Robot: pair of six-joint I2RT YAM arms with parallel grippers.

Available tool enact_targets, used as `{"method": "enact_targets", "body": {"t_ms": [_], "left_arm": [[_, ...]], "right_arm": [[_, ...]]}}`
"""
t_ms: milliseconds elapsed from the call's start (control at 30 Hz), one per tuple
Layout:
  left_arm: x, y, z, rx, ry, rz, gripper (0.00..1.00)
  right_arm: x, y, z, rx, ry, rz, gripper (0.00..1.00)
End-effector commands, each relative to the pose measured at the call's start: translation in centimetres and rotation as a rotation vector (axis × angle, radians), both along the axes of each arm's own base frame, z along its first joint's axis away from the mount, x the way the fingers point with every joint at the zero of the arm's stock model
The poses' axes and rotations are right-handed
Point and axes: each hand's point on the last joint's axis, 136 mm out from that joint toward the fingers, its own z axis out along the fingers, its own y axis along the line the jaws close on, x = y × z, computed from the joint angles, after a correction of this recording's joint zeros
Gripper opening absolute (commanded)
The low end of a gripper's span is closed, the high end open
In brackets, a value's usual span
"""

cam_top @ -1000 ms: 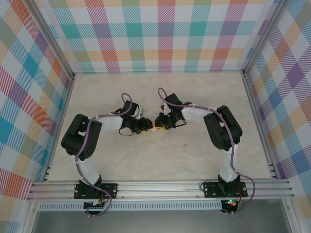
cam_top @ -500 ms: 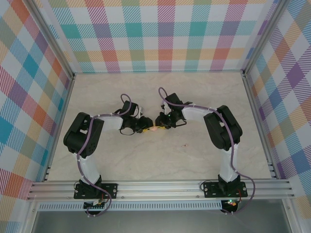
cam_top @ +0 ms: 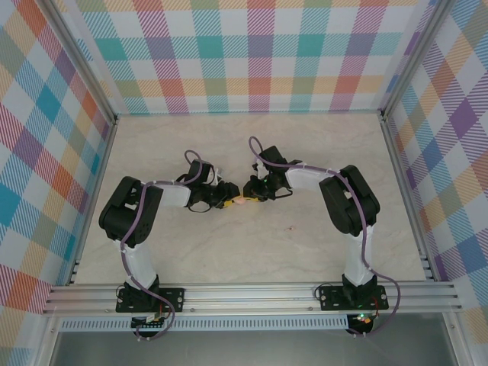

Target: Insert the wireless bluetooth earbuds into the charging case

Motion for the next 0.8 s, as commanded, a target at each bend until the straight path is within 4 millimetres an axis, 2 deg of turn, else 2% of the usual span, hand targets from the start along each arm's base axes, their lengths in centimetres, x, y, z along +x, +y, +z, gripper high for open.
{"method": "enact_targets", "body": {"t_ms": [0, 467, 767], "left_arm": [[0.1, -0.6, 0.4, -0.025, -0.025, -0.017, 0.37], [0.0, -0.8, 0.2, -0.045, -0.013, -0.014, 0.35], [0.1, -0.9, 0.4, -0.056, -0.019, -0.006, 0.20]], "right_arm": [[-0.8, -0.2, -1.6, -0.007, 0.049, 0.001, 0.22], [-0.7, 0.0, -1.2, 0.021, 0.050, 0.002, 0.22], [-0.5, -0.3, -0.6, 0.035, 0.039, -0.013, 0.24]]}}
